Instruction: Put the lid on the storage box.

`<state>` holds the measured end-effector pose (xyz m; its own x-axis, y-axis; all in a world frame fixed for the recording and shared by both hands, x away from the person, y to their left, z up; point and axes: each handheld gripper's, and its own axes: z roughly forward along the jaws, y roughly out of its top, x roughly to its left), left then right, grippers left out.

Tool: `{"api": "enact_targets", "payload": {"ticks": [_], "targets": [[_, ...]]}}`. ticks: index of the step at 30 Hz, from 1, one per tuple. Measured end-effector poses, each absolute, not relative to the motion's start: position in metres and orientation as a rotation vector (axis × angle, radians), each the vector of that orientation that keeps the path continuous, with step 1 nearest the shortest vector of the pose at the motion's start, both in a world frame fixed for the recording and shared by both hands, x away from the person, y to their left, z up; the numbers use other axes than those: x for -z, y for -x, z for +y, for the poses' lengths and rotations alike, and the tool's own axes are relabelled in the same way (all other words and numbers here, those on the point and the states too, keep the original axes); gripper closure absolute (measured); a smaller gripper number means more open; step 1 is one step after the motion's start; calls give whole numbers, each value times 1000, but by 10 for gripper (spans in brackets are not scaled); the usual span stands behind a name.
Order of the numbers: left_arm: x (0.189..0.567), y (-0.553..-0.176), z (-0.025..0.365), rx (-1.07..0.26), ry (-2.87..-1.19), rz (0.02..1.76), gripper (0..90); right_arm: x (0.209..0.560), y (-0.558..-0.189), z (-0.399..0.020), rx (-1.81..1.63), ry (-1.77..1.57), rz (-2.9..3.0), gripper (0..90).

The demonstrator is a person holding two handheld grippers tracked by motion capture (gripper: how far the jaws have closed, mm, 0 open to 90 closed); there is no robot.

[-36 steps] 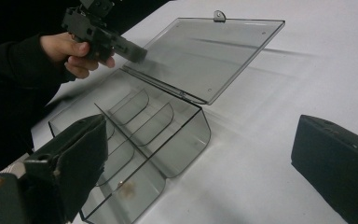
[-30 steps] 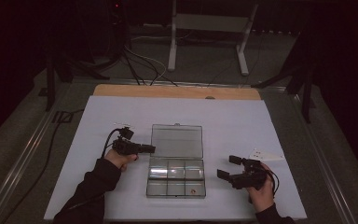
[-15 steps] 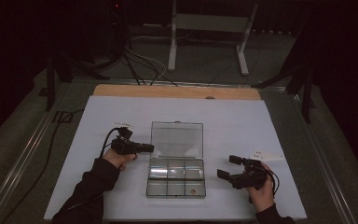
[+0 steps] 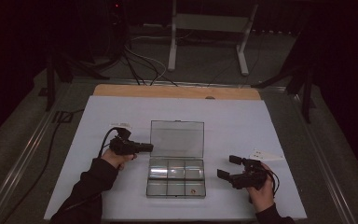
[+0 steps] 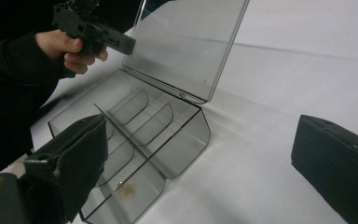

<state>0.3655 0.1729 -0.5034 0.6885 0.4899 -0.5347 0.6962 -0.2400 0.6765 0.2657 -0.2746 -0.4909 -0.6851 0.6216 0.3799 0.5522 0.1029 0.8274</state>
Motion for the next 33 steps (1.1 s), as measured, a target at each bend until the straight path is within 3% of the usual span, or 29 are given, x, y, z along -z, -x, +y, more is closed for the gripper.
{"api": "enact_targets", "payload": {"ticks": [33], "targets": [[498, -348, 172, 65, -1932, 755, 886, 489, -265, -271, -1658, -1203, 2290, 35]]}}
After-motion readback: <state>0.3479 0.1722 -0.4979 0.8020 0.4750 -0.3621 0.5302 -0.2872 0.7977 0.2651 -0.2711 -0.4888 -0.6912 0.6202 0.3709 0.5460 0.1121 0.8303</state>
